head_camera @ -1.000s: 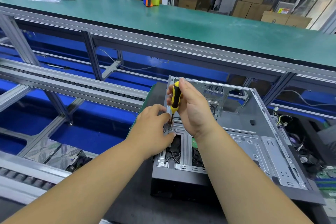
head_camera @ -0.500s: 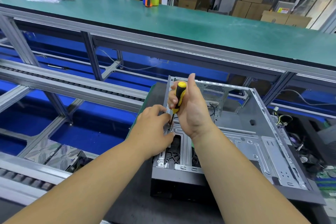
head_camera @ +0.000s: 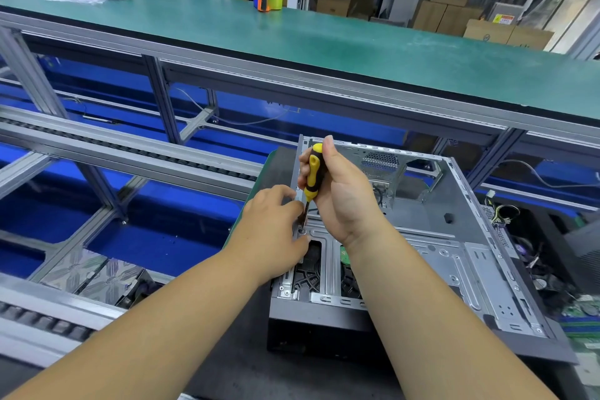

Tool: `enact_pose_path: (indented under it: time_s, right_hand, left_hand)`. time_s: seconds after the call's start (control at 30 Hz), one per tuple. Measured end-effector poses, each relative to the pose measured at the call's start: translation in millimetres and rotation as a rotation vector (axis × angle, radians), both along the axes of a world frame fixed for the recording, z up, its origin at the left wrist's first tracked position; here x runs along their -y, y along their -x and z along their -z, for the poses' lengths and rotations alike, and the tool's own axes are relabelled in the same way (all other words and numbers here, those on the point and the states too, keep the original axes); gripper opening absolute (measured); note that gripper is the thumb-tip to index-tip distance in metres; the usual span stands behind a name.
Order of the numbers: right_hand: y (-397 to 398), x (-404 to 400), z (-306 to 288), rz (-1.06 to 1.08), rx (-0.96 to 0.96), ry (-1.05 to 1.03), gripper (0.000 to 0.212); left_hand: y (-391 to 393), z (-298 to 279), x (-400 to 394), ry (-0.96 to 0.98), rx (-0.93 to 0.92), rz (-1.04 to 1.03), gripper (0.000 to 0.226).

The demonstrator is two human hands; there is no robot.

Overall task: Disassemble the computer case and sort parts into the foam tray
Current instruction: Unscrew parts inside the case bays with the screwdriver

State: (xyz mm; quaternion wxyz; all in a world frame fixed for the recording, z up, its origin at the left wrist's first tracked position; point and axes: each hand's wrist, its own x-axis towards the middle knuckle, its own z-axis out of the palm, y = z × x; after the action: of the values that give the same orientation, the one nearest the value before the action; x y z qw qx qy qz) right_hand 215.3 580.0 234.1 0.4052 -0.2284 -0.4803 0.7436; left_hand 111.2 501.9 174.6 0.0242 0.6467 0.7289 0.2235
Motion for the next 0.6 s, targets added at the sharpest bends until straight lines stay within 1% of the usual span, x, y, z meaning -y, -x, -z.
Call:
enact_pose_path:
  time_s: [0.07,0.2,0.43,0.5,0.53,0.6]
  right_hand:
    - [1.2,0.8,0.1,-0.018,-0.021,0.009,0.042]
    - [2.9,0.0,0.3,-0.059,0.001,-0.036,0.057]
    - [0.2,-3.1,-6.2,-0.075,-0.026,-0.098,0.061]
    - [-4.8,-5.7,-9.2,-0.064,-0.040,-0.090,0.060]
    - [-7.8,-7.2,-11.3,-0.054,-0.047,-0.084,0.056]
    - [-14.5,-9.9,-15.5,-0.031,-0.068,-0.077,0.042]
  left_hand:
    - [0.0,-0.1,-0.3,0.003,0.000,-0.001,0.039]
    - [0.3,0.0,-0.5,0.002,-0.010,-0.002,0.039]
    - [0.8,-1.5,-0.4,0.000,-0.040,-0.004,0.036]
    - [-0.9,-3.7,-0.6,-0.012,-0.085,0.001,0.030]
    - [-2.5,-5.2,-1.3,-0.017,-0.121,0.003,0.027]
    - [-7.4,-8.3,-3.9,-0.012,-0.220,-0.004,0.026]
